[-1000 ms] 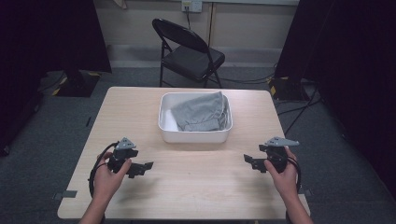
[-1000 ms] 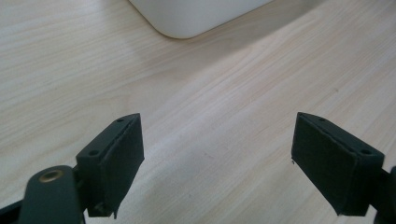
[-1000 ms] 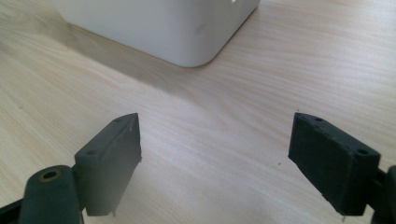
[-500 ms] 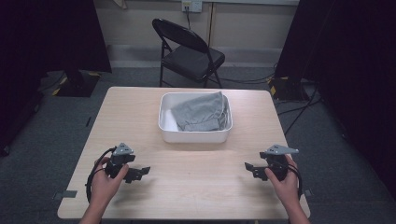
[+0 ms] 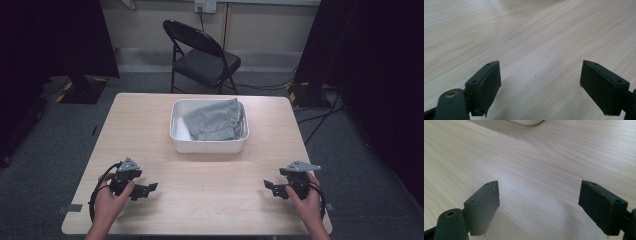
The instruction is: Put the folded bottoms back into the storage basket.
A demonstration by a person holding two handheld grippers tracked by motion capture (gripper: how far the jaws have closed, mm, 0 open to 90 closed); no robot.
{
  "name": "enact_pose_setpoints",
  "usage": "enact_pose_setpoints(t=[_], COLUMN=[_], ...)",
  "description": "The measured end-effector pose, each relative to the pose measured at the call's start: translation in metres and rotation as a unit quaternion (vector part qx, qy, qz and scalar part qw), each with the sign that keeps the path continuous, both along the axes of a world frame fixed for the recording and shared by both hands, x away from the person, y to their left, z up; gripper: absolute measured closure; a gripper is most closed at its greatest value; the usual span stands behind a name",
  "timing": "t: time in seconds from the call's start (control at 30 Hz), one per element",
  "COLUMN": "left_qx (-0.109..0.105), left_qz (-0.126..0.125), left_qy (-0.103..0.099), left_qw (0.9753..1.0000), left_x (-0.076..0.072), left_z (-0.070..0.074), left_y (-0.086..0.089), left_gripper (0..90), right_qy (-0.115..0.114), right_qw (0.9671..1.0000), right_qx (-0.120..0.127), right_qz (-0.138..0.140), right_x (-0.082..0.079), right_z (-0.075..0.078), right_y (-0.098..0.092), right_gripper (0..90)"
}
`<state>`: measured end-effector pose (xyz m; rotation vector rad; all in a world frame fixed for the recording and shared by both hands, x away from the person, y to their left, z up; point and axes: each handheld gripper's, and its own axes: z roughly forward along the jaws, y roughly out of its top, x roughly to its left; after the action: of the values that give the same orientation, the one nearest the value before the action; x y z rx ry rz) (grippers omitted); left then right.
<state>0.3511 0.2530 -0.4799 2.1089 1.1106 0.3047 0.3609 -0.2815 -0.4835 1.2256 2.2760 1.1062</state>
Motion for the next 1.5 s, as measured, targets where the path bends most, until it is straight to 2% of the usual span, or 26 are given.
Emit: enact_pose_setpoints(t=[0.27, 0.8, 1.0, 1.17, 1.33, 1.5], left_qx=[0.005, 0.019, 0.023, 0.025, 0.048, 0.037], left_qz=[0.010, 0.014, 0.014, 0.011, -0.004, -0.007], left_qy=[0.002, 0.004, 0.002, -0.004, -0.023, -0.036], left_qw=[0.9999, 0.9997, 0.9996, 0.9996, 0.9986, 0.9986], left_x=[-0.005, -0.010, -0.012, -0.013, -0.016, -0.017], left_z=[-0.004, -0.013, -0.014, -0.015, -0.018, -0.021], left_y=[0.009, 0.019, 0.022, 0.023, 0.024, 0.026], left_gripper=[16.8, 16.9, 16.9, 16.5, 15.5, 13.6], right_qy=[0.003, 0.006, 0.006, 0.003, -0.001, -0.003], right_qw=[1.0000, 0.9998, 0.9998, 0.9998, 0.9995, 0.9991], right_qx=[-0.004, -0.018, -0.017, -0.021, -0.033, -0.041], right_qz=[-0.004, -0.006, -0.008, -0.005, -0.001, 0.003], right_x=[-0.006, -0.010, -0.011, -0.012, -0.013, -0.013], right_z=[-0.008, -0.017, -0.019, -0.020, -0.020, -0.020], right_y=[-0.006, -0.012, -0.014, -0.014, -0.014, -0.012], right_gripper=[16.5, 16.5, 16.5, 16.4, 16.2, 15.7])
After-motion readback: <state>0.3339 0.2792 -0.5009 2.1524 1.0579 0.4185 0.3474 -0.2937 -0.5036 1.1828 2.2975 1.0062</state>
